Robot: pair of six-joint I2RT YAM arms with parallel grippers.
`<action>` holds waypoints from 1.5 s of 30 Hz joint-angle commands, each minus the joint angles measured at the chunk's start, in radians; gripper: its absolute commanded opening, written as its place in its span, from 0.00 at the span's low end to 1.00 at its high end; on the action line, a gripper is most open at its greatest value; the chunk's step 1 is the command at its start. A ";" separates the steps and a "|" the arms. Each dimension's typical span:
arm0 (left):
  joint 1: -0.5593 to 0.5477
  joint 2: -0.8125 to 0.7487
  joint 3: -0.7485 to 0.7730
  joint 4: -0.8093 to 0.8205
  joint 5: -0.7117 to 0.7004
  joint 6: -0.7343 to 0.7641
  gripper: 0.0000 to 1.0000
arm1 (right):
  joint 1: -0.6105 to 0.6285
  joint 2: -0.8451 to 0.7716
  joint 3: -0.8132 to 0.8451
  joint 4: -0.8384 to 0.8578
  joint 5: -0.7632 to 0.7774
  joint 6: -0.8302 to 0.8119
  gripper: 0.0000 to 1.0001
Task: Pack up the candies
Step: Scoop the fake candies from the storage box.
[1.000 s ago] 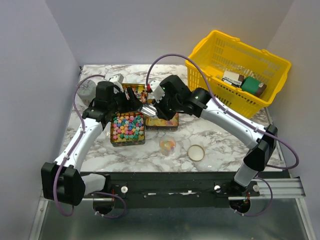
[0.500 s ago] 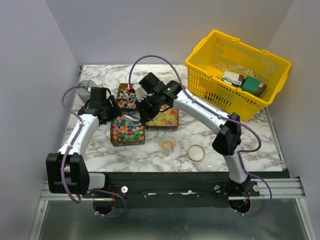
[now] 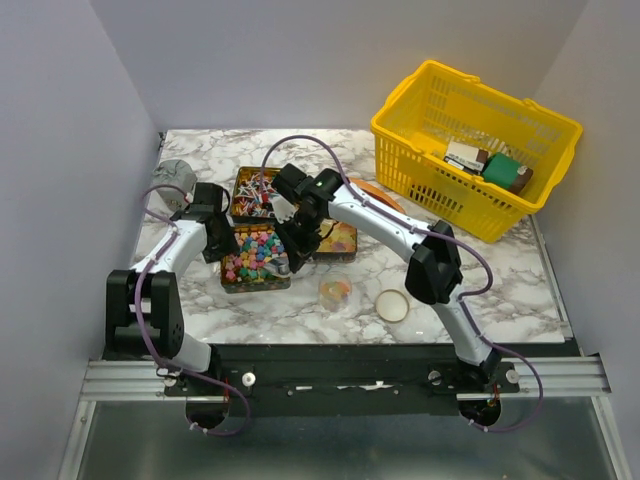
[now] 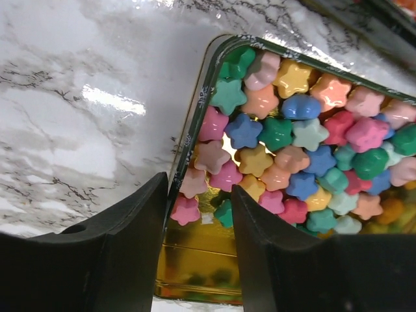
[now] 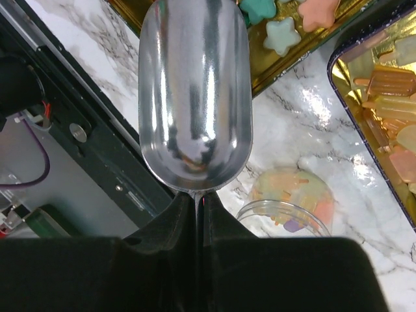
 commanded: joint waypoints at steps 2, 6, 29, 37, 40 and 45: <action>0.008 0.033 -0.013 -0.028 -0.009 0.019 0.43 | -0.012 0.080 0.120 -0.069 -0.039 0.016 0.01; 0.008 0.030 -0.032 -0.023 0.019 0.019 0.30 | -0.013 0.114 0.138 -0.064 -0.050 0.018 0.01; -0.090 0.039 0.016 0.066 0.163 0.154 0.00 | -0.013 0.038 -0.021 -0.048 0.013 0.007 0.01; -0.162 0.065 0.065 0.076 0.144 0.157 0.00 | -0.015 -0.032 -0.156 -0.046 0.049 0.001 0.01; -0.179 0.079 0.077 0.073 0.126 0.154 0.00 | -0.013 -0.041 -0.196 -0.040 0.050 -0.001 0.01; -0.191 0.082 0.068 0.075 0.109 0.139 0.00 | -0.018 0.007 -0.136 -0.037 0.088 0.007 0.01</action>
